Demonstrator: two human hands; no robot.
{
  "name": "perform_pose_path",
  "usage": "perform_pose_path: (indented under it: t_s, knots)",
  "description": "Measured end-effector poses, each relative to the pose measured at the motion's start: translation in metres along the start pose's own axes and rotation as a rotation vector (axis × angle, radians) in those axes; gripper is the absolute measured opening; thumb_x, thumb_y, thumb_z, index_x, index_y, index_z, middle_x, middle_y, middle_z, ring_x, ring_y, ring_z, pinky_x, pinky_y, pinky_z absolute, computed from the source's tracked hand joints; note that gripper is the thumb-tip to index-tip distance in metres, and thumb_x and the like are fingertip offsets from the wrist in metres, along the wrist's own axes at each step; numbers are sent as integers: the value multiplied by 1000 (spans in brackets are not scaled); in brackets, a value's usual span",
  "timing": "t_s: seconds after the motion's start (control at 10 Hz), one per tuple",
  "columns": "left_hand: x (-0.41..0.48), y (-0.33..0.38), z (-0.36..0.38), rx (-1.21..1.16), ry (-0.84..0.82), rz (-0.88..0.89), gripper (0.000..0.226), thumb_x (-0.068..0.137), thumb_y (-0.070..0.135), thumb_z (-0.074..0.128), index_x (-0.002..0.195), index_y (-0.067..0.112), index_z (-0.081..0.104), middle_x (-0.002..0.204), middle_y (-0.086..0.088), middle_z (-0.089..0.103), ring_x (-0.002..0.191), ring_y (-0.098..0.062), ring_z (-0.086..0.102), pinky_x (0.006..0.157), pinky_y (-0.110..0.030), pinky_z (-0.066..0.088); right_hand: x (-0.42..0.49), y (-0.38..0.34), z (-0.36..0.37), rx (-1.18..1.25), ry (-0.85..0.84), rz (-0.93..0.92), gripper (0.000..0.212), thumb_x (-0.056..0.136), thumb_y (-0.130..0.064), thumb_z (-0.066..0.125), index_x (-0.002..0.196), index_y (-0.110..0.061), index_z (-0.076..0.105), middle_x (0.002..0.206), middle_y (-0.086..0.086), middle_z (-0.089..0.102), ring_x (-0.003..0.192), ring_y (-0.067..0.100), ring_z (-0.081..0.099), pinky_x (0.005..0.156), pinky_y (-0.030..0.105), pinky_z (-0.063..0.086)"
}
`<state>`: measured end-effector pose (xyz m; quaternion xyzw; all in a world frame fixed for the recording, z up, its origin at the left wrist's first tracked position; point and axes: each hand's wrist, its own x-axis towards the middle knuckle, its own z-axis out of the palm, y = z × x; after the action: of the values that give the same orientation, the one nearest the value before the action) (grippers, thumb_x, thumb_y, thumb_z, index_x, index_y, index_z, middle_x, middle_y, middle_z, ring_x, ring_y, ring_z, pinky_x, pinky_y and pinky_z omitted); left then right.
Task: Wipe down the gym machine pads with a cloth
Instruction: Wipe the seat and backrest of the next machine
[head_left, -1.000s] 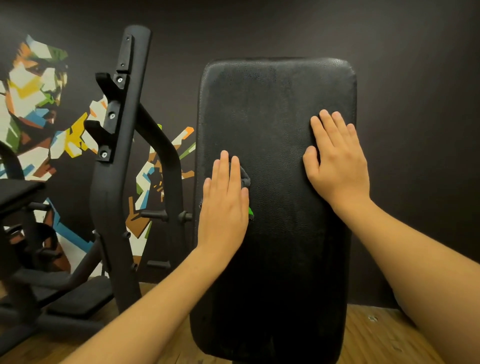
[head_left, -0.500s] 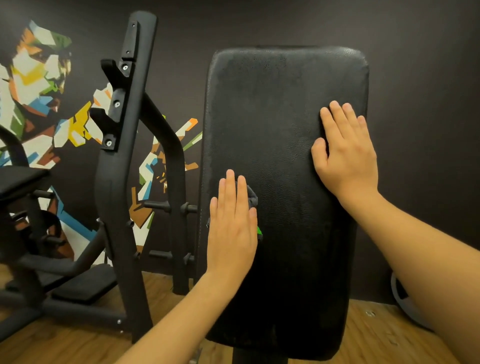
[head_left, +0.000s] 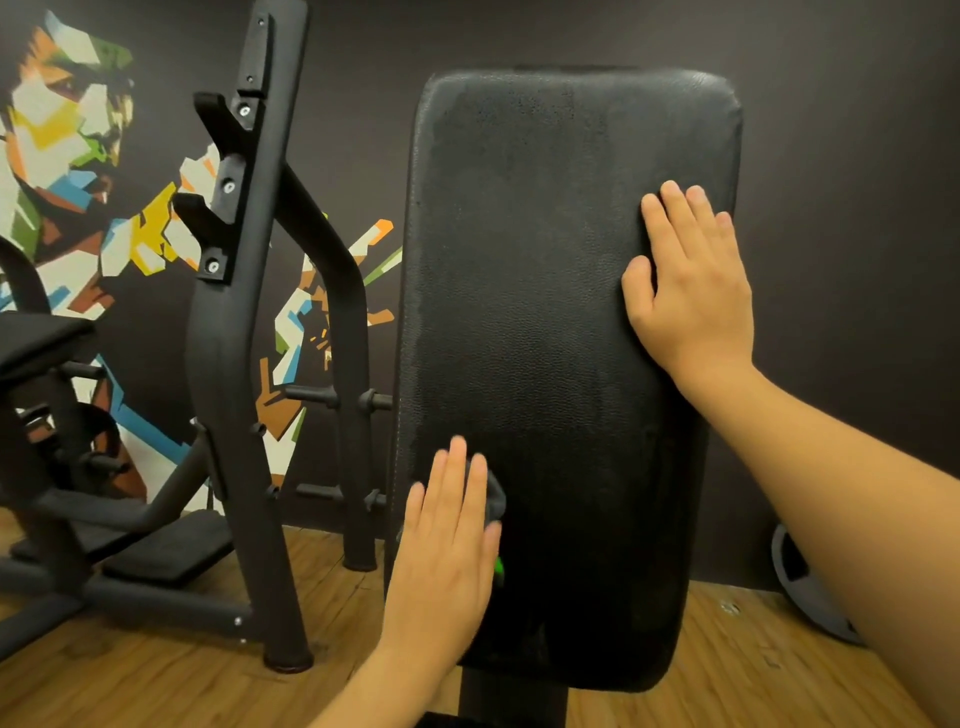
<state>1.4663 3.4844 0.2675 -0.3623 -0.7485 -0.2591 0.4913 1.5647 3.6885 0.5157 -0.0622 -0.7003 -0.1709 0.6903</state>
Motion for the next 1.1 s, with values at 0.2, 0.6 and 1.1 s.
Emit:
perform_pose_path:
  t_s: [0.2,0.6,1.1]
  knots:
    - [14,0,-1,85,-18,18,58,108,33,28,161,14,15,171,-9,10,157,-25,8,124,-48,11,1,1,0,2,-9,2,56,103,-26,37,156,-8,40,164,11,35,155,30,24,128,44,13]
    - [-21,-5,9,73,-52,60,64,107,38,28,164,19,3,171,-4,5,157,-21,5,126,-32,-4,1,-1,1,0,-13,6,56,102,-26,36,155,-8,41,164,11,35,154,30,25,128,45,14]
    - [107,6,-19,79,94,146,58,107,32,29,161,15,16,170,-8,9,157,-25,6,122,-47,19,1,0,0,7,15,-8,56,101,-25,40,153,-6,44,161,14,40,152,30,29,127,46,19]
